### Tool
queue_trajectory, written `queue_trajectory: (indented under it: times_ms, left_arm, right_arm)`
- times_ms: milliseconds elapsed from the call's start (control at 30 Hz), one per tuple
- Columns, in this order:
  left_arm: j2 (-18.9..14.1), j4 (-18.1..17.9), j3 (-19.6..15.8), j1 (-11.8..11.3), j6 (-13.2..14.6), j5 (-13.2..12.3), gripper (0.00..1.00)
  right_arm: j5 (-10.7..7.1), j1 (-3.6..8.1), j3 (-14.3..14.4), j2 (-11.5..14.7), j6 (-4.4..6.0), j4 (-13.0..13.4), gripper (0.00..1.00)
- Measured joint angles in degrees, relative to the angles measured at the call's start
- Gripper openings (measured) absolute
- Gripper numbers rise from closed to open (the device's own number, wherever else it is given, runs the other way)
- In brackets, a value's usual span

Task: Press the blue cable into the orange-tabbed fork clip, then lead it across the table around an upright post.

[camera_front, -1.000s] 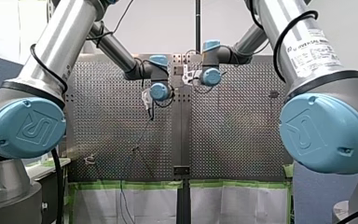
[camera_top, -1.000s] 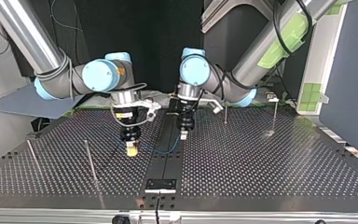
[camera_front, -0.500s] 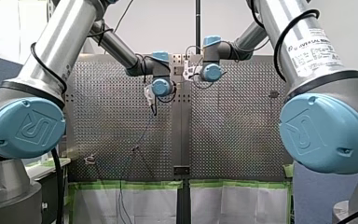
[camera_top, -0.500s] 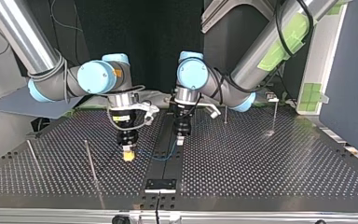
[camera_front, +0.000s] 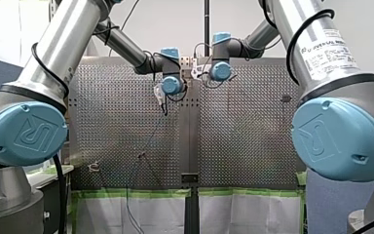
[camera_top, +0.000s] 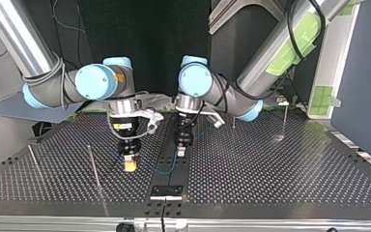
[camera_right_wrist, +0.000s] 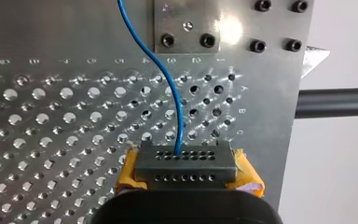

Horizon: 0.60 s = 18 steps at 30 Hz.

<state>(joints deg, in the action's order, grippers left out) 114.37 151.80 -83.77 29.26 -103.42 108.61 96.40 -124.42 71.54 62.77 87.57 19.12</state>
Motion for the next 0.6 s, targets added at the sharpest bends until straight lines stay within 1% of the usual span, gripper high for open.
queue_trajectory:
  times_ms: [400,600]
  left_arm:
    - [0.0,1.2,2.0,0.2,-1.3,-1.3,0.0]
    - [0.0,1.9,2.9,0.4,-1.4,-1.6,0.0]
  right_arm:
    - [0.37,0.01,-0.4,0.9,0.01,-0.3,0.0]
    - [0.6,0.54,-1.0,1.1,-0.08,-1.1,0.0]
